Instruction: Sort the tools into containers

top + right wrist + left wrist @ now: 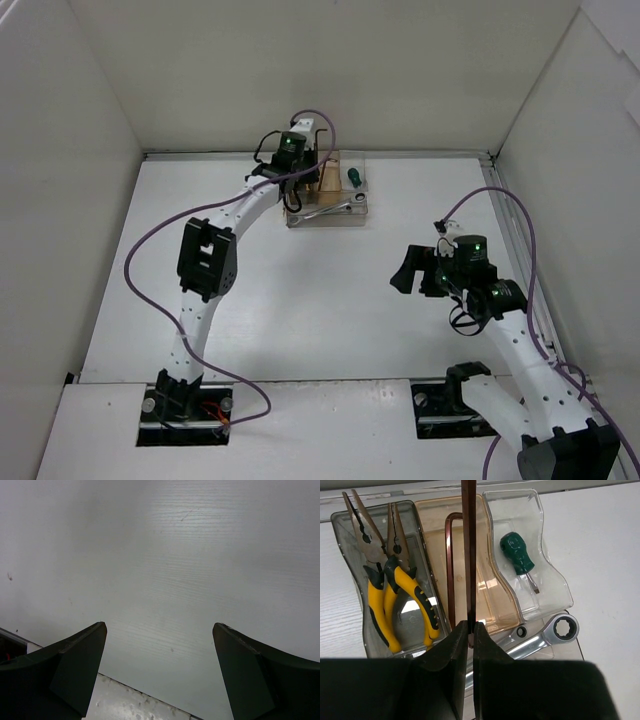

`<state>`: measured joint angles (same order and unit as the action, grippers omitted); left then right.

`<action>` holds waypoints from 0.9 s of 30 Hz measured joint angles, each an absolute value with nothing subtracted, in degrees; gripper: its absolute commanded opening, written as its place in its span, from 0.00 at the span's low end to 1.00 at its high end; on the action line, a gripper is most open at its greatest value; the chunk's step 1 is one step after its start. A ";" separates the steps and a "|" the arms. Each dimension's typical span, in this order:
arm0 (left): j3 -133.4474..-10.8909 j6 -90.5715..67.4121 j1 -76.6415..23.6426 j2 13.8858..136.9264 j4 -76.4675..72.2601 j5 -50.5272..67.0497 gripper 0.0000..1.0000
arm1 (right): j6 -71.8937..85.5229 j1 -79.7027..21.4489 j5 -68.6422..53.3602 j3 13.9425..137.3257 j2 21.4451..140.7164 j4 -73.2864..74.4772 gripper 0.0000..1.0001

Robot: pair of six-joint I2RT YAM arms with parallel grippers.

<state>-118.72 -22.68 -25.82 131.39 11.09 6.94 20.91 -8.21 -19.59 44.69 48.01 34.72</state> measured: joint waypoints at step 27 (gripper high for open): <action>-122.43 -20.16 -25.82 138.06 10.39 9.41 0.17 | 20.05 -8.21 -20.08 44.69 49.67 34.74 0.86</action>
<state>-122.43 -20.16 -25.82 138.06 10.39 9.41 20.05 -8.21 -20.08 44.69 49.67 34.74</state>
